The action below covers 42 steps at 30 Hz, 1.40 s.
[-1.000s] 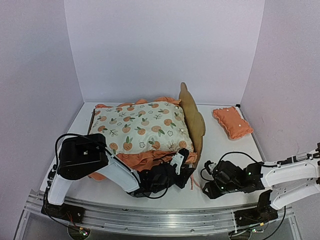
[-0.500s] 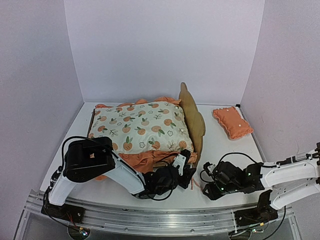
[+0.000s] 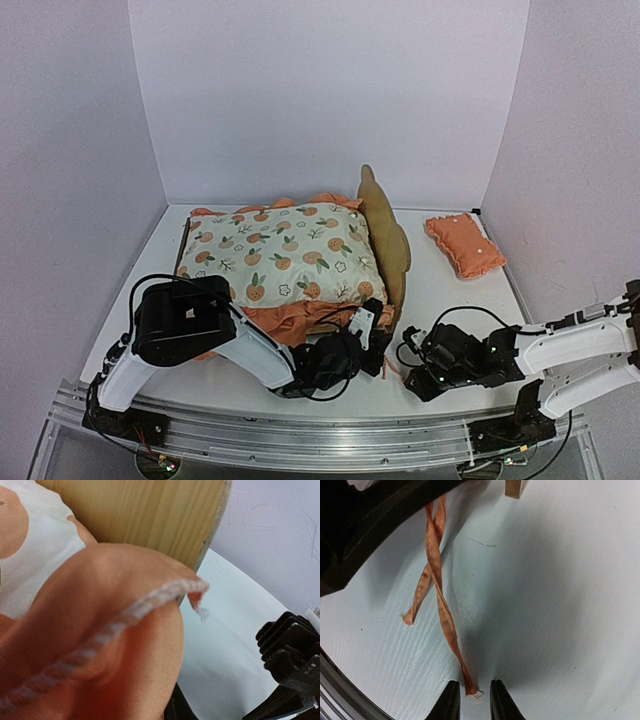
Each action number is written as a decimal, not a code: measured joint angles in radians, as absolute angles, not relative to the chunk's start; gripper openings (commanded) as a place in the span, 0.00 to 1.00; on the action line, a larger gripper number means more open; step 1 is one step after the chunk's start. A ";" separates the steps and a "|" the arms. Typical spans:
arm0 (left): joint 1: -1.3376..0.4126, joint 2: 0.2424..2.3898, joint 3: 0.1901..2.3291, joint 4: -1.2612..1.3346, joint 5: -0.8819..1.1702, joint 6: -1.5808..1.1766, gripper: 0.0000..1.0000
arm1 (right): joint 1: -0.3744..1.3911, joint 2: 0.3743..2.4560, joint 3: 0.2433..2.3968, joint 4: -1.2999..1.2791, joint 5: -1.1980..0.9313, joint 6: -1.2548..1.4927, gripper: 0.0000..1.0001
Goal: Set up the pet bed
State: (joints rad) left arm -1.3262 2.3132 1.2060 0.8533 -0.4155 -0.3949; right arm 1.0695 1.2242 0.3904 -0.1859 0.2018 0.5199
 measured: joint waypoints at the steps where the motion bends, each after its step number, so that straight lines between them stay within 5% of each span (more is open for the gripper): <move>1: -1.326 2.313 1.206 0.852 -0.416 -0.396 0.04 | 1.069 1.226 0.390 -0.185 0.202 0.519 0.12; 6: -1.326 2.313 1.202 0.862 -0.411 -0.383 0.00 | 1.069 1.225 0.385 -0.182 0.213 0.529 0.00; 20: -1.325 2.225 1.055 0.904 -0.271 -0.313 0.00 | 0.956 1.219 0.420 -0.102 0.210 0.499 0.00; 29: -1.321 2.205 1.031 0.911 -0.226 -0.313 0.00 | 0.976 1.270 0.456 -0.034 0.084 0.494 0.32; 42: -1.308 2.204 1.020 0.917 -0.210 -0.314 0.00 | 1.164 1.294 0.408 0.123 0.246 0.528 0.38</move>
